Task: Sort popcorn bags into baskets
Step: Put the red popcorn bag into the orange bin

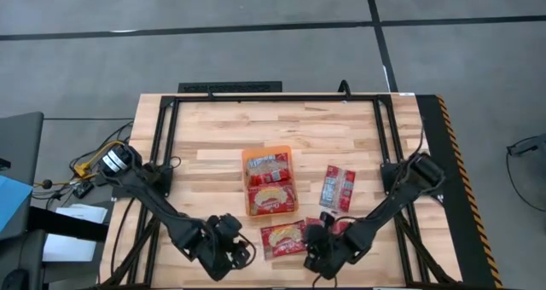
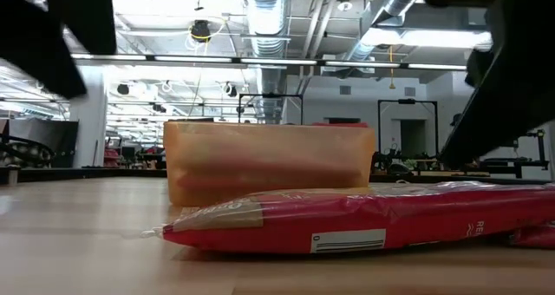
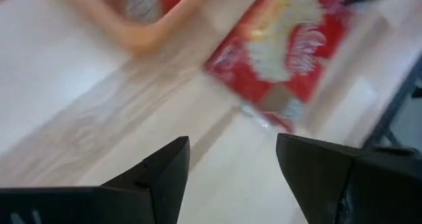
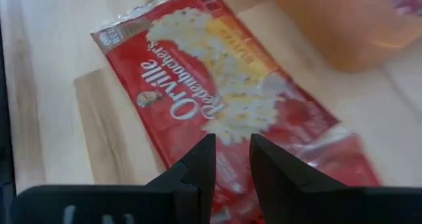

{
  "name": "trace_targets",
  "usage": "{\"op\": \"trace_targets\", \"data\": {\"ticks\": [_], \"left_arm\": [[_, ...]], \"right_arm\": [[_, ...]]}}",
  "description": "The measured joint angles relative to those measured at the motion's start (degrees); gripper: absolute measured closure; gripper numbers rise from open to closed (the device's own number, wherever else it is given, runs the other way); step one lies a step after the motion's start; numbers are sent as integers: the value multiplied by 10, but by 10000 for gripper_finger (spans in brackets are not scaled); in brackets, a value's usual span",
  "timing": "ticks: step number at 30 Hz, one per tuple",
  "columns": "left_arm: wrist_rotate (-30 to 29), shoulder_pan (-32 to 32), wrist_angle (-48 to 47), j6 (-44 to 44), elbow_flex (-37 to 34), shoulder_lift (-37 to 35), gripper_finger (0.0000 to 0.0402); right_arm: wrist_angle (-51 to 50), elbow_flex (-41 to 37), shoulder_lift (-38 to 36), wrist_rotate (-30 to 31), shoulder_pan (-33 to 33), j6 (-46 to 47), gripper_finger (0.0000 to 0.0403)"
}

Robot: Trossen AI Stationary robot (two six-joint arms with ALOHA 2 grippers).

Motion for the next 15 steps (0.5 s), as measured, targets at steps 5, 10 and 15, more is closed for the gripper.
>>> {"op": "trace_targets", "data": {"ticks": [5, 10, 15], "left_arm": [[7, 0, 142, -46, -113, 0, 187], [7, 1, 243, -65, -180, 0, 187], [8, 1, 277, -79, -203, 0, 187]], "right_arm": [[14, 30, 41, -22, -16, -11, 285], [49, 67, 85, -73, -42, -71, 285], [50, 121, 124, -98, -66, -134, 285]]}}
